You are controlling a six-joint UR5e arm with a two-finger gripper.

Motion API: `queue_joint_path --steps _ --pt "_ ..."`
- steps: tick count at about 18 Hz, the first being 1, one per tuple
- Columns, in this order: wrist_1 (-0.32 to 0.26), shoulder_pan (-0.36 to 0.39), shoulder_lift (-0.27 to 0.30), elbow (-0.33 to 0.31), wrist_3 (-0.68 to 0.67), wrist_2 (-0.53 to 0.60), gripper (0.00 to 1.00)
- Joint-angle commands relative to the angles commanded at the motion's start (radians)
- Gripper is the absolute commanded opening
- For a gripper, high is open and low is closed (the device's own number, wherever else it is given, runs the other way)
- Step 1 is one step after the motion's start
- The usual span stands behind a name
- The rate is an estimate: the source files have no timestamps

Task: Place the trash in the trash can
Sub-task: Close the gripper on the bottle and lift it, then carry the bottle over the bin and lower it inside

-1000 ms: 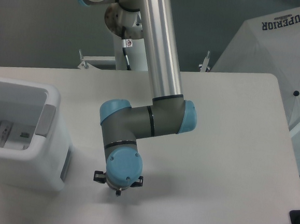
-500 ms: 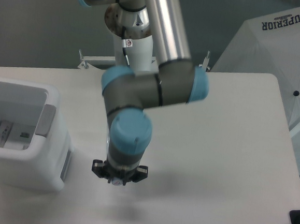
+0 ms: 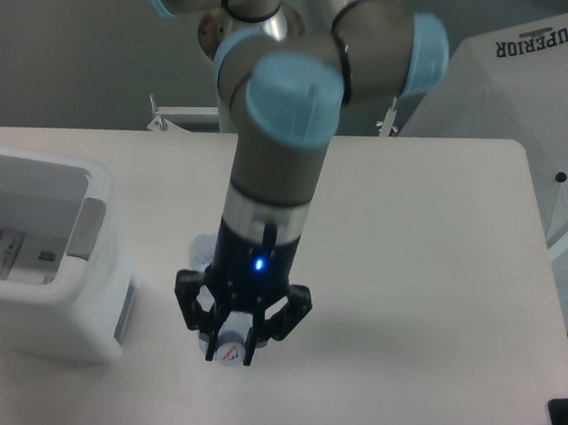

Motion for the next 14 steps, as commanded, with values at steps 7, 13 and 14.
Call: queue_joint_path --steps 7,13,14 --pt "0.110 0.003 0.057 0.008 -0.005 -0.163 0.00" --pt "0.166 -0.046 0.103 0.000 -0.057 -0.235 0.00" --pt "0.178 -0.061 0.107 -0.004 -0.063 -0.235 0.00"
